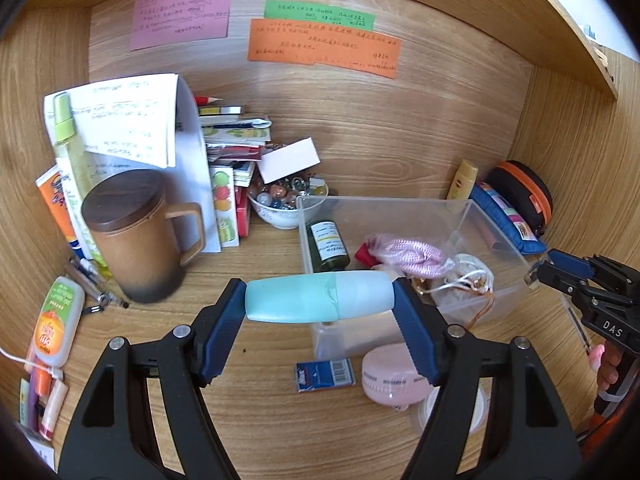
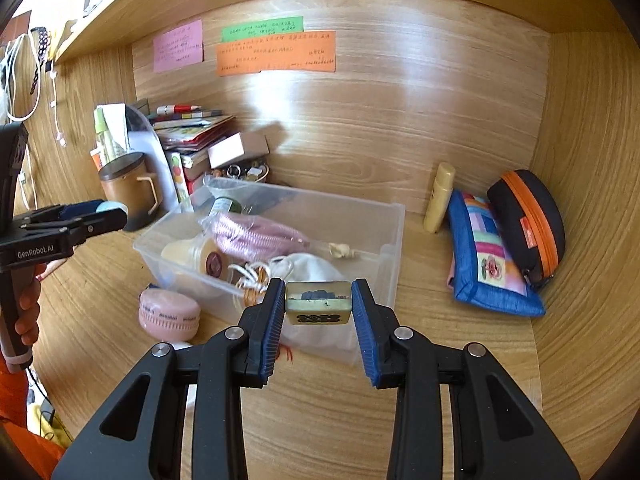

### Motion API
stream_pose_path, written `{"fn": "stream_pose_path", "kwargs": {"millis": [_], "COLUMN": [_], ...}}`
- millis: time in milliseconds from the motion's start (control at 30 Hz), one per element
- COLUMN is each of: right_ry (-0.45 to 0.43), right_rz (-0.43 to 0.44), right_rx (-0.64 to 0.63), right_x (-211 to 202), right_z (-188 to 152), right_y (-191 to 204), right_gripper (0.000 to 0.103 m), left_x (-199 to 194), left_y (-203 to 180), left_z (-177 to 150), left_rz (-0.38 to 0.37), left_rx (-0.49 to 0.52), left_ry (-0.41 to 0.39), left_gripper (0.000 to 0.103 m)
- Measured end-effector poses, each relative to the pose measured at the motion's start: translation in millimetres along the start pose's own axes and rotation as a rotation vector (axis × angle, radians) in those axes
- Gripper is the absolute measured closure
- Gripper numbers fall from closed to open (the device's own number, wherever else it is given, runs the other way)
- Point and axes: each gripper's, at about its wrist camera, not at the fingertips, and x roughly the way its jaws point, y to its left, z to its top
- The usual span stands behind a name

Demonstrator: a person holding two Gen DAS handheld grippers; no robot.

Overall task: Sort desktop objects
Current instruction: 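Lift and carry the green tube and charm over the clear box with both grippers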

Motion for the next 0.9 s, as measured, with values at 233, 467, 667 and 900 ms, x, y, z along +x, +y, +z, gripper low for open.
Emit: {"fn": "stream_pose_path", "kwargs": {"millis": [233, 467, 667, 900], "right_ry": [-0.016, -0.014, -0.001, 0.035], "right_rz": [0.016, 0.034, 0.047, 0.031], "right_rx": [0.019, 0.009, -0.009, -0.003], "right_x": [11.5, 26.9, 42.8, 68.7], "right_z": [13.1, 24.3, 30.1, 28.6], "right_y": [-8.3, -8.1, -2.1, -0.3], "right_gripper": [0.072, 0.072, 0.072, 0.072], "left_x": [14.6, 36.7, 54.3, 71.9], "left_y": [-1.1, -7.8, -14.7, -17.0], "left_z": [14.7, 24.8, 26.9, 28.7], "left_rz": [-0.033, -0.049, -0.056, -0.05], "left_rx": [-0.014, 0.0, 0.017, 0.023], "left_ry": [0.01, 0.042, 0.072, 0.104], "left_gripper": [0.03, 0.03, 0.03, 0.03]}}
